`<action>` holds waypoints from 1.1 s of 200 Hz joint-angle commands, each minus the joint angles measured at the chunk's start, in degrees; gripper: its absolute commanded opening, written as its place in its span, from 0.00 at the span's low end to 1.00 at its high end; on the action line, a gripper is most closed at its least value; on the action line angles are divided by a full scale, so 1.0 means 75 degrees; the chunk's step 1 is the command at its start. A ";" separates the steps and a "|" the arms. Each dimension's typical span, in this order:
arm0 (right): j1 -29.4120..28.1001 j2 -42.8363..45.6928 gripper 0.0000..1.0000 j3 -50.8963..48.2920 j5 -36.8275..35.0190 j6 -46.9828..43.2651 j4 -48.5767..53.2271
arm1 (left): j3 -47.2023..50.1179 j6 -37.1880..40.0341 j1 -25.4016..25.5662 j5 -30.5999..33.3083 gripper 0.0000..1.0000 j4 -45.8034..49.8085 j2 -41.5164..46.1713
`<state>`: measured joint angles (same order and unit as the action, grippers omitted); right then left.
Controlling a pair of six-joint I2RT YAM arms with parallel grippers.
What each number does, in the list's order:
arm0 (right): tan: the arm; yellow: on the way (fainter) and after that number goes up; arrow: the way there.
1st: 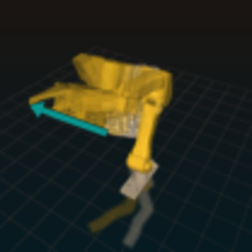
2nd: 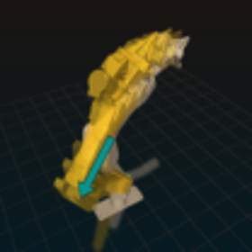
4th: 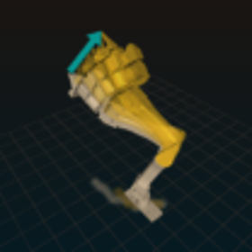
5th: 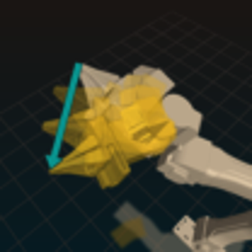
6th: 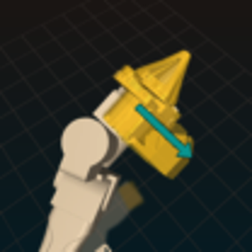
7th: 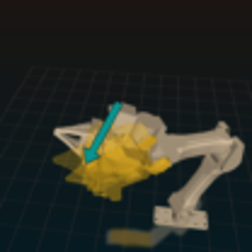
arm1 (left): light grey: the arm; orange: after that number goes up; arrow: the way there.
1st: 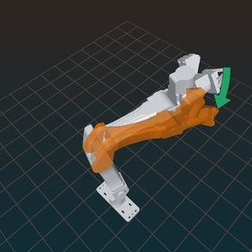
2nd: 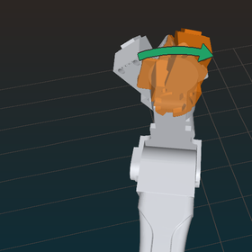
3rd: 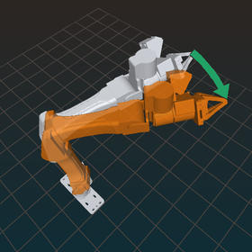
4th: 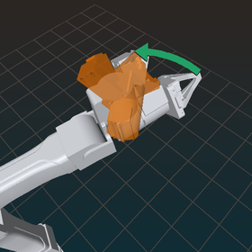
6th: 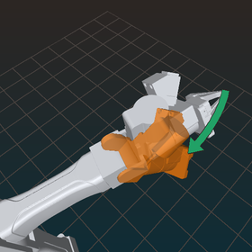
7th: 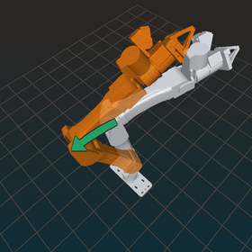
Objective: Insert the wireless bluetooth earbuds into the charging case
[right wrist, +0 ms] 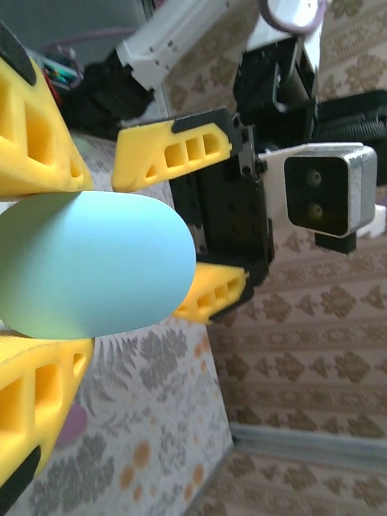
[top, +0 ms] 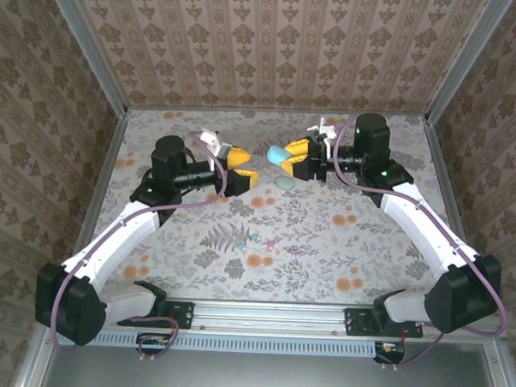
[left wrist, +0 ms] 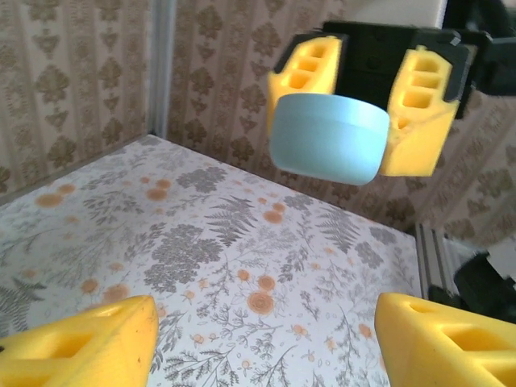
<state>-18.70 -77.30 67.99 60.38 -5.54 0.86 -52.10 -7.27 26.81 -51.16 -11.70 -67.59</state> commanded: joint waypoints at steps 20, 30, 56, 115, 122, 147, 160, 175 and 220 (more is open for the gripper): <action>-0.0202 -0.0264 0.32 0.0672 0.0736 -0.1245 0.1453 | -0.0213 0.0098 0.0231 -0.1289 0.70 -0.1306 -0.0418; -0.0220 -0.0276 0.32 0.0770 0.0693 -0.1371 0.1590 | -0.0243 0.0290 0.0363 -0.1280 0.70 -0.1188 -0.0439; -0.0310 -0.0520 0.32 0.0802 0.0557 -0.1825 0.1697 | -0.0480 0.0484 0.0469 -0.1195 0.69 -0.0696 -0.0541; -0.0358 -0.0525 0.32 0.0743 0.0363 -0.2285 0.1601 | -0.0556 0.0277 0.0480 -0.1269 0.64 -0.0880 -0.0597; -0.0356 -0.0522 0.32 0.0744 0.0363 -0.2273 0.1564 | -0.0567 0.0296 0.0480 -0.1294 0.62 -0.0844 -0.0607; -0.0368 -0.0522 0.32 0.0720 0.0358 -0.2220 0.1436 | -0.0591 0.0358 0.0491 -0.1300 0.59 -0.0725 -0.0617; -0.0378 -0.0510 0.32 0.0712 0.0340 -0.2211 0.1388 | -0.0603 0.0371 0.0492 -0.1284 0.57 -0.0695 -0.0614; -0.0378 -0.0493 0.32 0.0685 0.0340 -0.2154 0.1303 | -0.0633 0.0429 0.0504 -0.1242 0.57 -0.0614 -0.0620; -0.0392 -0.0464 0.32 0.0615 0.0315 -0.2037 0.1120 | -0.0674 0.0557 0.0516 -0.1188 0.54 -0.0458 -0.0621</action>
<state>-21.30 -81.60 72.44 63.05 -20.88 12.01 -54.85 -4.78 30.30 -58.50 -15.88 -72.05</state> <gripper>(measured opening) 0.365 0.542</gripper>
